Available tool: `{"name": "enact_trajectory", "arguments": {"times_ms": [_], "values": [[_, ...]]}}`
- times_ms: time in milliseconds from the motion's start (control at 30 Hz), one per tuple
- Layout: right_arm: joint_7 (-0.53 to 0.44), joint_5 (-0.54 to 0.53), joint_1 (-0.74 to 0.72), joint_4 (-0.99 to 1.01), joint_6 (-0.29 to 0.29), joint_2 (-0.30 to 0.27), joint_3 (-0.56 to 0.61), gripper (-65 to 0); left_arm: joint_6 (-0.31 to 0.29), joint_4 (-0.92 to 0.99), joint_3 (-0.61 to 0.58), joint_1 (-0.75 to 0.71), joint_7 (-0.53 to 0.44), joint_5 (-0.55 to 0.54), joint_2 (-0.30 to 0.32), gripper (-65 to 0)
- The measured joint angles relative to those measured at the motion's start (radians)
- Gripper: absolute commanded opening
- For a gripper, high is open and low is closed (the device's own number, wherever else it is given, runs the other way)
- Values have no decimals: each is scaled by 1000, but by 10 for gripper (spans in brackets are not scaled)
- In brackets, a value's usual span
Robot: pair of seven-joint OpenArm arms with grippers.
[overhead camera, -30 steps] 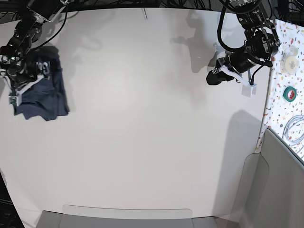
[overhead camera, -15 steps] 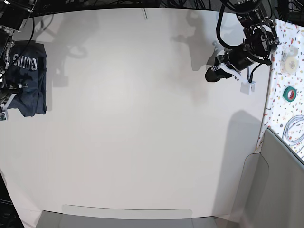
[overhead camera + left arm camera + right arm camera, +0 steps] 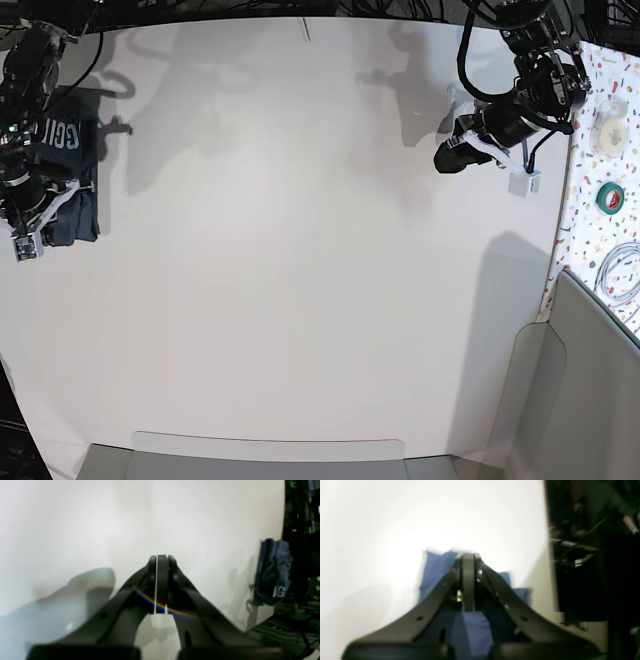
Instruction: Layout the t-shirt on the table in an organized manner, then fold the t-shirt properly
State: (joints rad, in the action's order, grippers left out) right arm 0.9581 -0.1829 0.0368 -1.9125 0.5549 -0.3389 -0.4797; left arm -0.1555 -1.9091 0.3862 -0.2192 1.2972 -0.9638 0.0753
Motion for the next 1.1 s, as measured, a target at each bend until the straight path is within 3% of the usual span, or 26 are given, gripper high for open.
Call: {"name": "enact_trajectory", "arguments": {"times_ms": [67, 133, 300, 400, 500, 567, 633, 767, 867, 967, 1033, 1100], "values": [[-42, -3, -7, -77, 0, 45, 0, -650, 0, -38, 0, 0, 0, -3, 9, -650], [-142, -4, -1, -115, -2, 92, -2, -650, 0, -70, 0, 5, -8, 2, 19, -650], [-515, 36, 170, -106, -4, 160, 3, -650, -1, -123, 3, 4, -57, 8, 19, -650], [-716, 129, 231, -108, -6, 192, 4, -650, 5, -126, 0, -19, -224, 8, 53, -650], [-825, 213, 301, -108, -6, 242, 5, -650, 7, -127, 0, -81, -451, 3, 94, -650], [-879, 237, 353, -108, -3, 245, 4, -650, 12, -126, 0, -127, -630, 19, 119, -650], [-926, 236, 397, -106, -10, 242, 2, -650, 4, -128, 0, -162, -810, 111, 126, -650], [-999, 236, 465, -105, -7, 243, 5, -650, 13, -125, -19, -189, -1099, 428, 111, -650], [-1023, 237, 528, -105, -8, 243, 5, -650, 2, -126, -19, -249, -1283, 678, 37, -650], [-1047, 236, 613, -105, -9, 250, 8, -650, -10, -120, -19, -336, -1395, 827, -25, -650], [-1039, 237, 665, -106, -13, 288, 7, -650, -1, -120, -19, -393, -1468, 846, -37, -650], [-1039, 236, 719, -106, -11, 342, 7, -650, 6, -120, -17, -427, -1472, 845, -57, -650]]}}
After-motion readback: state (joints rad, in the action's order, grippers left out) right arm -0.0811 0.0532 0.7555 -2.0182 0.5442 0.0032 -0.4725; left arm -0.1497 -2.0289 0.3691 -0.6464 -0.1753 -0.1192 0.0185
